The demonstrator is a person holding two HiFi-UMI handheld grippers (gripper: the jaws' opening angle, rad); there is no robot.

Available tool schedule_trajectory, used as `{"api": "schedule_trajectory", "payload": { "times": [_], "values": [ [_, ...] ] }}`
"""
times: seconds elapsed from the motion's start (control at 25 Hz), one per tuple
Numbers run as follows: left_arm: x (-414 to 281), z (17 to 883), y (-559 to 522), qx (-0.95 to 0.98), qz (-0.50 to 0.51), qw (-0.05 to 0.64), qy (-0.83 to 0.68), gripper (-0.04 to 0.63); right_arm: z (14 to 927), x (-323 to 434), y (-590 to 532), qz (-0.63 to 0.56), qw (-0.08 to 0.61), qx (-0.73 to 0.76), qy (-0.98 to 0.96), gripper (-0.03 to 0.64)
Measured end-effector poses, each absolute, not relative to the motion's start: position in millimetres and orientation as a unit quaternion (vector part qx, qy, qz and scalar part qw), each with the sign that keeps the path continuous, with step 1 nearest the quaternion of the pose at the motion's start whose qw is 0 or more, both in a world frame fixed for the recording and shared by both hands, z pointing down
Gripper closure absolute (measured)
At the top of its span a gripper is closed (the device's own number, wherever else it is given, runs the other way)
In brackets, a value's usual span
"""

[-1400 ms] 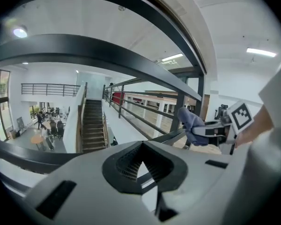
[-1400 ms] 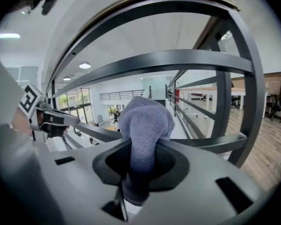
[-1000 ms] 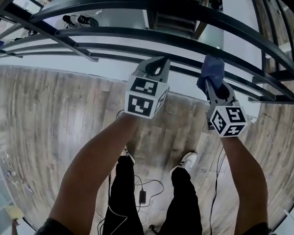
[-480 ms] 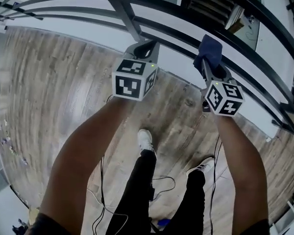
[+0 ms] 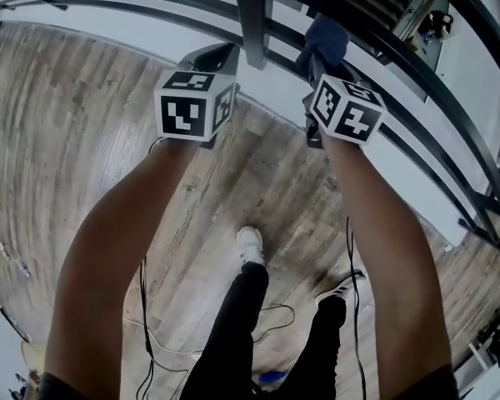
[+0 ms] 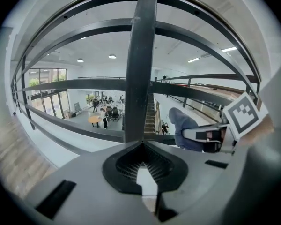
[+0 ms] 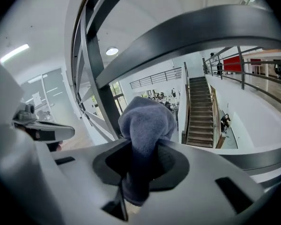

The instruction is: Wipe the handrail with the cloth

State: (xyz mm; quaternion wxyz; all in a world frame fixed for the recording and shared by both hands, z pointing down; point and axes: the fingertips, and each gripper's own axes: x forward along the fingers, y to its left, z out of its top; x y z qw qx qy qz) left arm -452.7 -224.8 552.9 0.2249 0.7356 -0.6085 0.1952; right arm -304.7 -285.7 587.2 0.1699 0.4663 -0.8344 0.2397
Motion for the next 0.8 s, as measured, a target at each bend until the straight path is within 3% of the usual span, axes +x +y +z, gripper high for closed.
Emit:
{"api": "schedule_trajectory", "payload": {
  "times": [0.44,0.8],
  "values": [
    [-497.5,580.3,-224.2,0.725,0.205,0.236,-0.613,0.593,628.5,-371.6,-318.3,0.222,0.279,0.456,-0.815,0.528],
    [-478.8,583.7,-231.5,0.725,0.199,0.240,-0.614,0.594,631.1,-356.9,-318.4,0.215,0.282,0.468,-0.810,0.528]
  ]
}}
